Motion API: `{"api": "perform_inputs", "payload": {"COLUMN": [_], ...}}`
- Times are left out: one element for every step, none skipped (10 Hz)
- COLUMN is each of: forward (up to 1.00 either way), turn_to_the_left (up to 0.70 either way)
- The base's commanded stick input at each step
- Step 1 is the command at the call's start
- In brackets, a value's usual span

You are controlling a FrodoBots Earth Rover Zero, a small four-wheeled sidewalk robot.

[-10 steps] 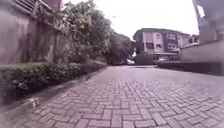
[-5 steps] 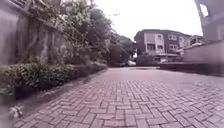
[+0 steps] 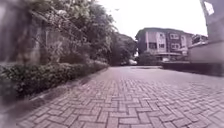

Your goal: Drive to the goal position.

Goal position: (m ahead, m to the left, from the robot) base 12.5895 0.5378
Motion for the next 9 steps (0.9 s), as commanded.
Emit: {"api": "perform_inputs", "payload": {"forward": [0.69, 0.69, 0.69, 0.69, 0.69, 0.69, 0.69, 0.69, 0.69], "turn_to_the_left": [0.03, 0.03, 0.03, 0.03, 0.03, 0.03, 0.03, 0.03, 0.03]}}
